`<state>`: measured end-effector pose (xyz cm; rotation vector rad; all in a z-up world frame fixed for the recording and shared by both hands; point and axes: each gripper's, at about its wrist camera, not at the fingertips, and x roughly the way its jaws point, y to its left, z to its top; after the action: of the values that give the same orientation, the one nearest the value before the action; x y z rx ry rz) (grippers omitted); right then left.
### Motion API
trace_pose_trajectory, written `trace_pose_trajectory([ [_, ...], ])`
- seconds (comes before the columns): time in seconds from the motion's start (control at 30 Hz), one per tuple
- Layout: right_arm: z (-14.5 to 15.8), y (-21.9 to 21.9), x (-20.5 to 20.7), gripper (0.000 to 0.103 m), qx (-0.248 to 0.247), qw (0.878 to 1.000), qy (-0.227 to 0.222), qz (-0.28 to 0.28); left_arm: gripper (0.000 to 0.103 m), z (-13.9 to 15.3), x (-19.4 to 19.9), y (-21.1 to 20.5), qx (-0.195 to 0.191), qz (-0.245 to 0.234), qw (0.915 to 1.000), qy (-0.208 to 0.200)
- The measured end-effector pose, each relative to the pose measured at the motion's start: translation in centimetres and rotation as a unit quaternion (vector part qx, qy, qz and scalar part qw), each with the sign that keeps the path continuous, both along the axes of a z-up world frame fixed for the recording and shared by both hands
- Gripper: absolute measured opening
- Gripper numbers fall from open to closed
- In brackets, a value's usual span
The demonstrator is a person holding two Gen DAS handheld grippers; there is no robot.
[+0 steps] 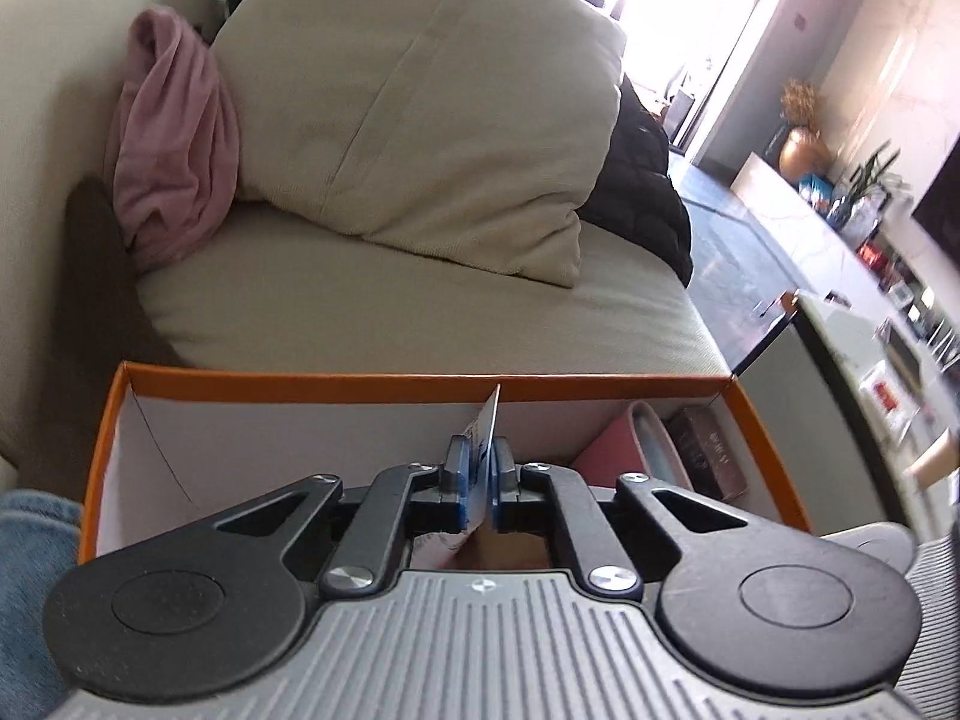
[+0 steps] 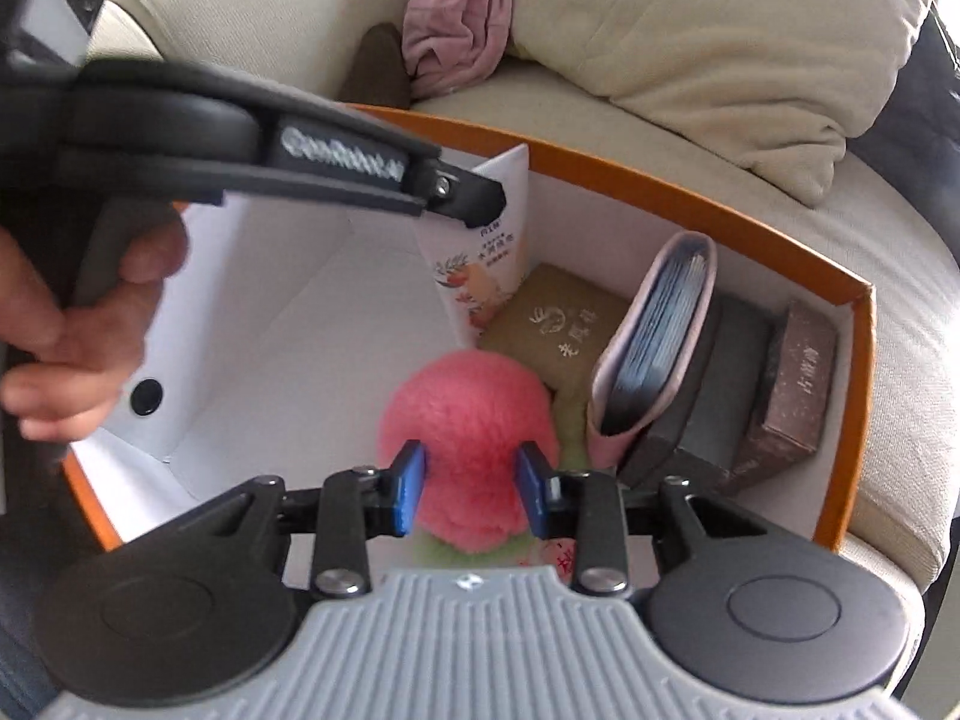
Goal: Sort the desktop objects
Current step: 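Lower the lotion tube into the box while the right tool drops the pompom beside the wallet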
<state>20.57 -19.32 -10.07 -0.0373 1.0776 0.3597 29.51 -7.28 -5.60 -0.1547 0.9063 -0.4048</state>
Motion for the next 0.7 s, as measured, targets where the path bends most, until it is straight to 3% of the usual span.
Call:
trace_pose_trajectory([
  [0.13,-0.1,0.5,0.7,0.042,-0.016,1.000,0.009,0.006,0.008,0.2,0.2,0.4,-0.006,0.001,0.9999,0.008],
  [0.17,-0.1,0.6,1.1,0.040,-0.019,1.000,0.008,0.004,0.012,0.4,0.1,0.4,-0.005,0.001,1.0000,0.008],
  [0.2,-0.1,0.7,1.3,0.029,-0.020,1.000,0.006,0.001,0.019,0.6,0.0,0.5,-0.006,0.002,0.9999,0.009],
  [0.27,-0.3,0.7,1.7,0.013,-0.019,1.000,0.011,-0.003,0.022,1.1,-0.4,0.7,-0.007,0.003,0.9999,0.009],
  [0.37,-0.5,0.7,1.7,0.005,-0.014,1.000,0.001,-0.005,0.023,2.0,-1.0,1.2,-0.002,0.005,1.0000,0.006],
  [0.7,1.7,-1.2,-0.8,0.002,-0.014,1.000,-0.020,-0.003,0.023,4.1,-5.0,3.1,0.017,0.004,0.9998,0.010],
])
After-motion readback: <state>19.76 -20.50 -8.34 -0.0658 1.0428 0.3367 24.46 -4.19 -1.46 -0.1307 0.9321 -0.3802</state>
